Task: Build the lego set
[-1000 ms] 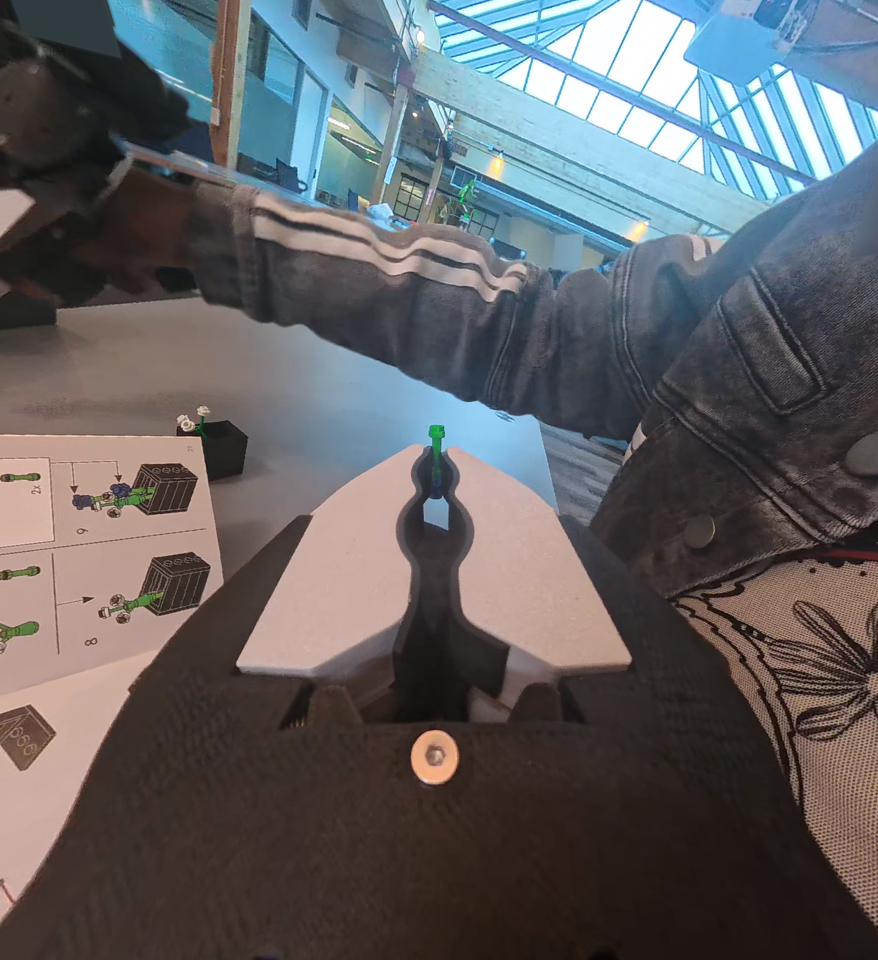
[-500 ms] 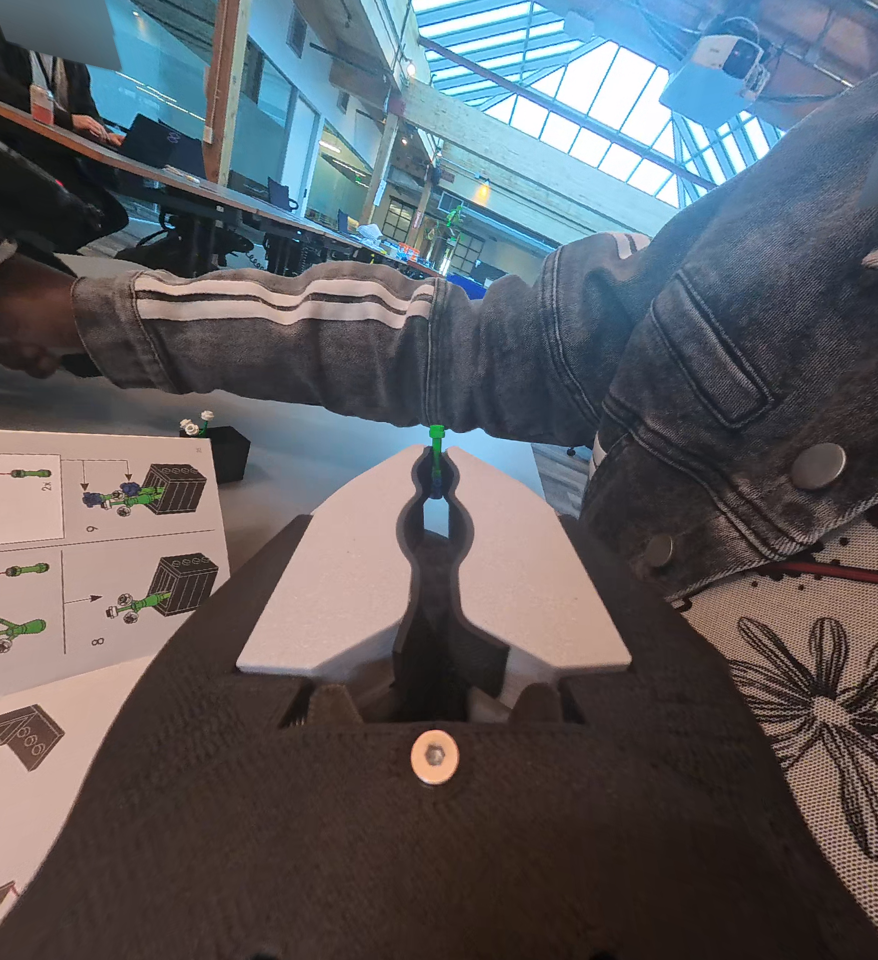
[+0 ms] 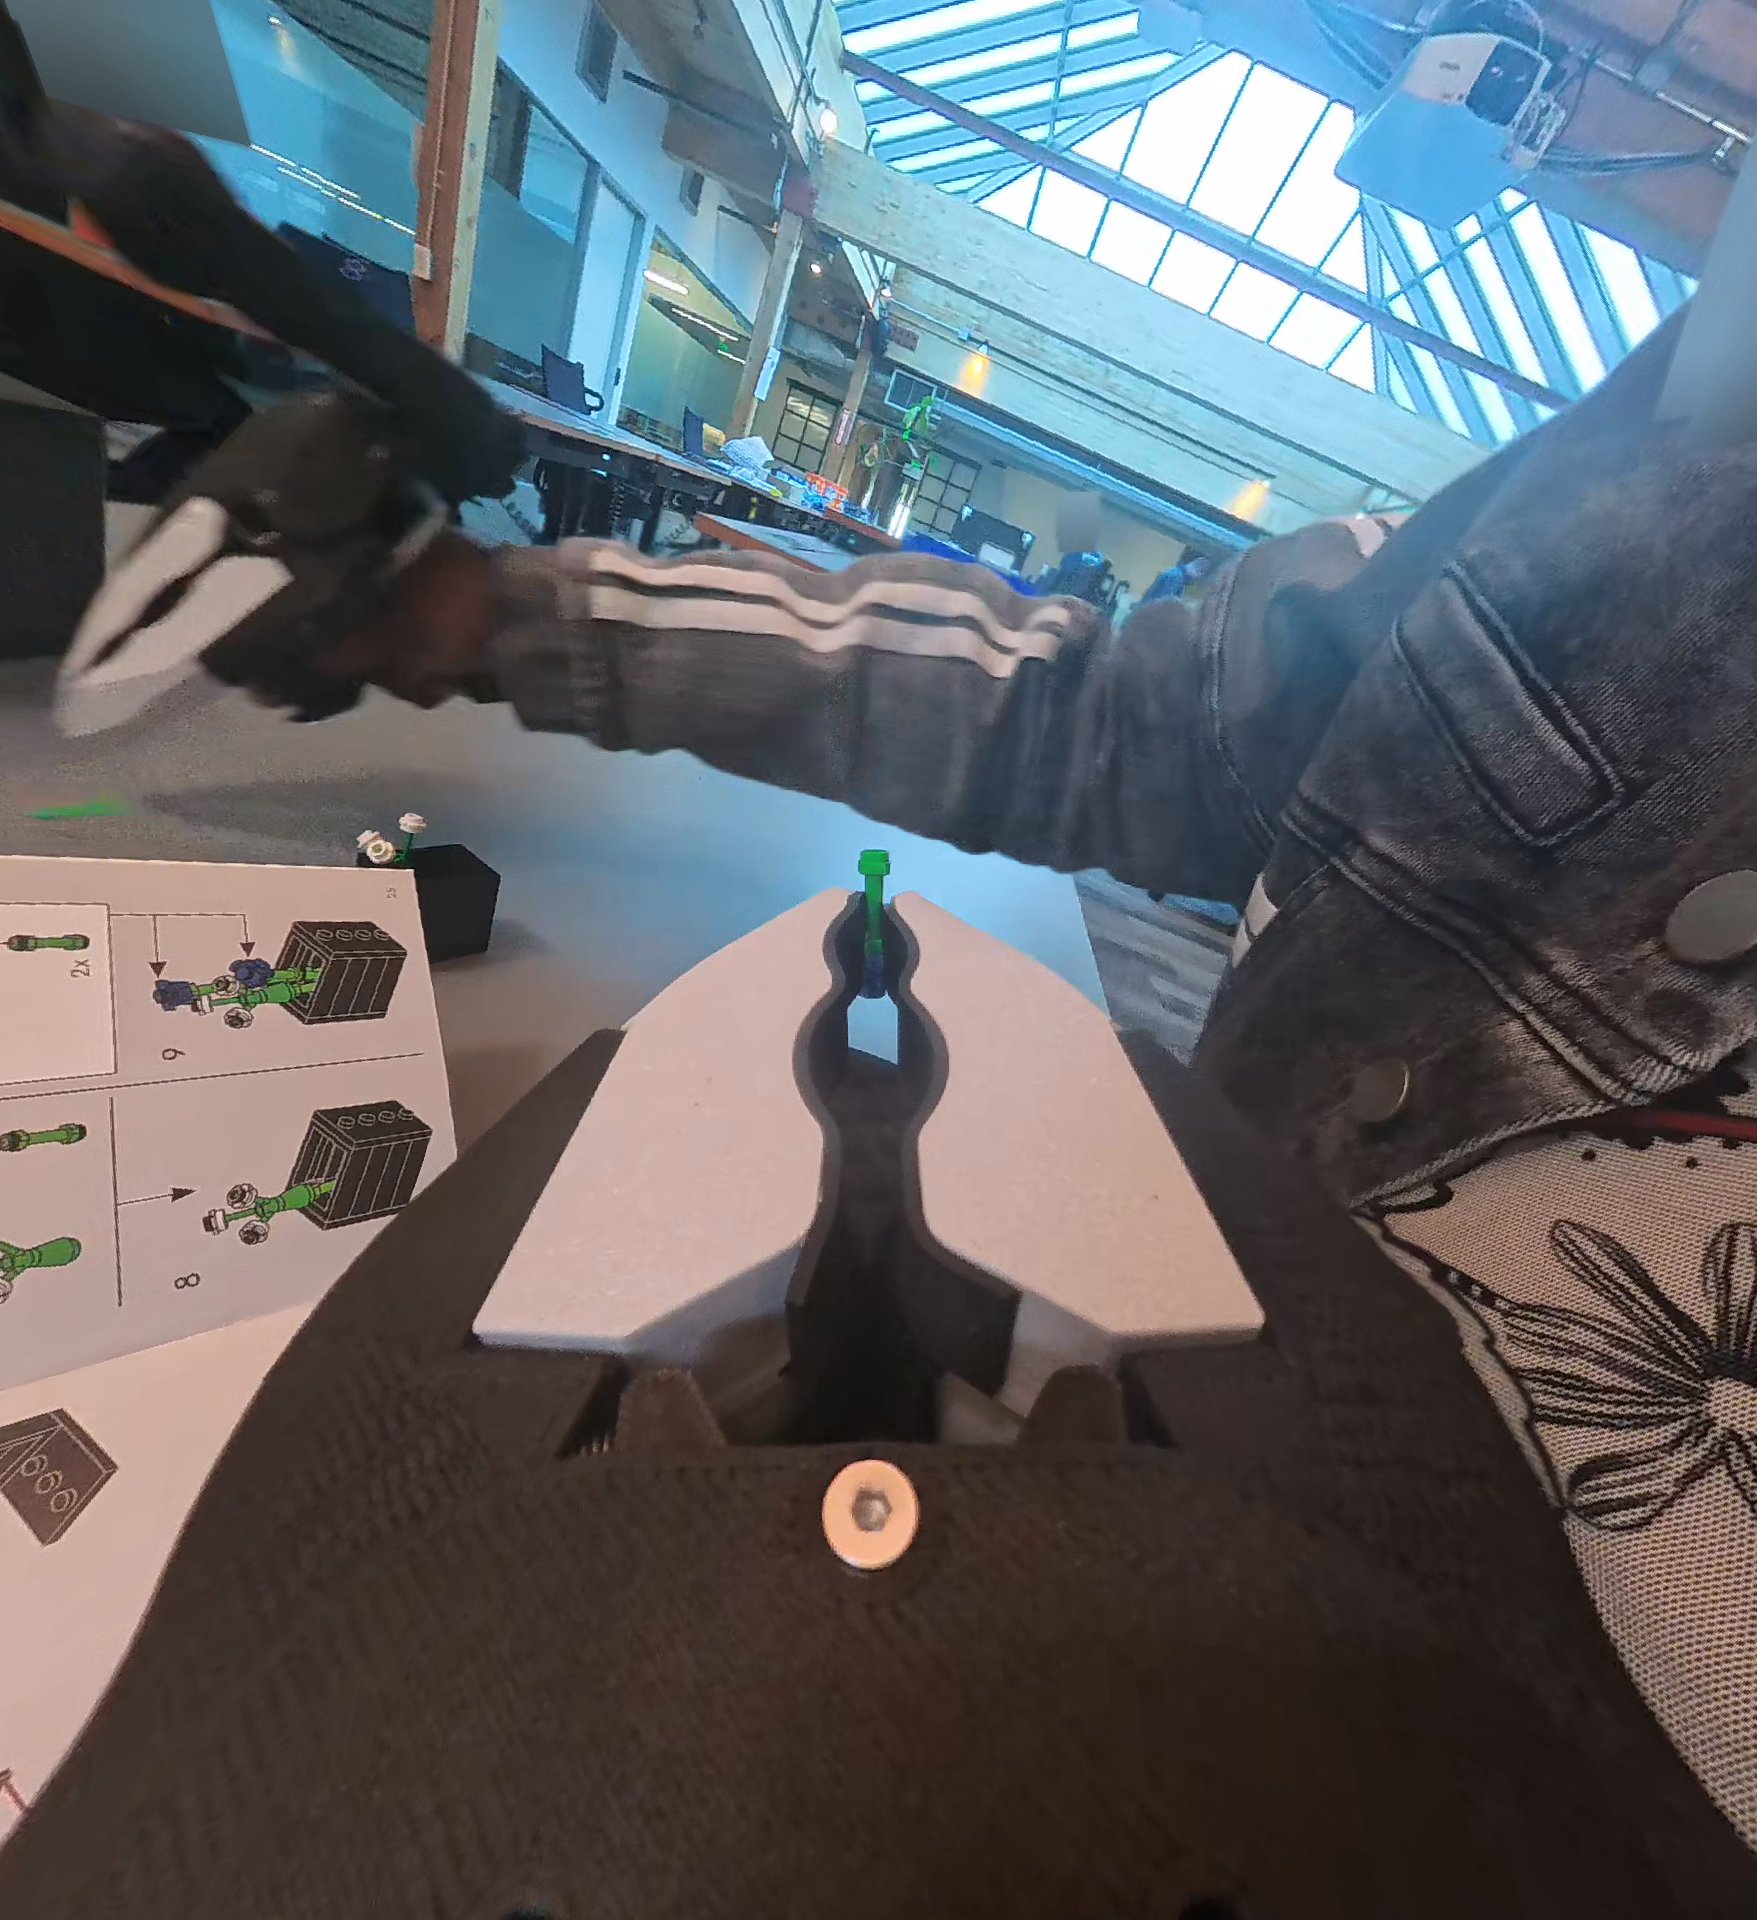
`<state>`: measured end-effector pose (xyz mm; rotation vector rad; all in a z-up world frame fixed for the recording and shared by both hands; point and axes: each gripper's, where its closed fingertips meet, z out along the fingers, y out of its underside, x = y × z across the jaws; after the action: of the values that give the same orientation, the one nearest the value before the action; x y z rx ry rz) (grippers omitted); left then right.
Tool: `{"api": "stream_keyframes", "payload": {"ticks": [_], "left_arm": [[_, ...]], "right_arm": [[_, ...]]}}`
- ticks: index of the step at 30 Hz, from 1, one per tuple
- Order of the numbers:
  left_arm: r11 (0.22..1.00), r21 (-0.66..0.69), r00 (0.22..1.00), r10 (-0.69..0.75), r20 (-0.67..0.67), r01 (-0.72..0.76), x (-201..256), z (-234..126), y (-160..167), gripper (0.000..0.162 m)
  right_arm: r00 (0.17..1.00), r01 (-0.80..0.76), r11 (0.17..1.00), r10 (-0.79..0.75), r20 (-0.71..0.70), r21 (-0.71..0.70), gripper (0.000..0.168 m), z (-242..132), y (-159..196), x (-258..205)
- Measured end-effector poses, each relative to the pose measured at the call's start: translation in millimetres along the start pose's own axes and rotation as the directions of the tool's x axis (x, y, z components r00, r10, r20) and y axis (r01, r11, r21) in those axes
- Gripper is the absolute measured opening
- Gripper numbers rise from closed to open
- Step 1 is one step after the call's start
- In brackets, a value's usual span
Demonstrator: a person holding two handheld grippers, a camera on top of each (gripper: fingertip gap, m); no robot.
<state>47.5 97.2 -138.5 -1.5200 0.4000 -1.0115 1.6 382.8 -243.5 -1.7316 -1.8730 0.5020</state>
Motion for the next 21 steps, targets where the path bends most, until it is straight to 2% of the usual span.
{"api": "stream_keyframes", "payload": {"ticks": [4,8,11,13,16,18,21], "left_arm": [[1.0,-0.004,1.0,0.009,-0.008,-0.009,3.4,1.4,0.4,0.004],[0.999,-0.015,0.999,0.033,-0.01,-0.033,6.9,2.9,1.6,0.004],[0.999,-0.031,0.999,0.036,-0.003,-0.036,5.7,5.0,4.3,0.004],[0.999,-0.033,0.999,0.037,0.0,-0.037,5.1,5.7,4.7,0.003],[0.998,-0.029,0.999,0.05,0.007,-0.05,3.9,5.0,3.5,0.004],[0.998,-0.026,0.999,0.053,0.014,-0.052,2.3,4.7,2.7,0.004],[0.999,-0.019,0.999,0.04,0.01,-0.04,1.5,4.6,2.8,0.004]], "right_arm": [[0.996,-0.066,0.998,0.066,-0.06,-0.006,0.0,-64.4,45.6,-26.2],[0.983,-0.17,0.985,0.171,-0.065,0.021,0.0,-90.9,90.5,-57.6],[0.981,-0.179,0.973,0.187,-0.042,0.148,0.007,-103.8,79.8,-67.5],[0.984,-0.176,0.967,0.18,-0.002,0.182,0.014,-105.4,70.1,-69.2],[0.987,-0.157,0.98,0.158,-0.001,0.123,0.027,-91.4,67.8,-54.6],[0.983,-0.182,0.982,0.183,-0.01,0.042,0.03,-77.3,70.4,-40.0],[0.971,-0.237,0.959,0.238,-0.014,-0.154,0.03,-62.8,78.5,-11.7]]}}
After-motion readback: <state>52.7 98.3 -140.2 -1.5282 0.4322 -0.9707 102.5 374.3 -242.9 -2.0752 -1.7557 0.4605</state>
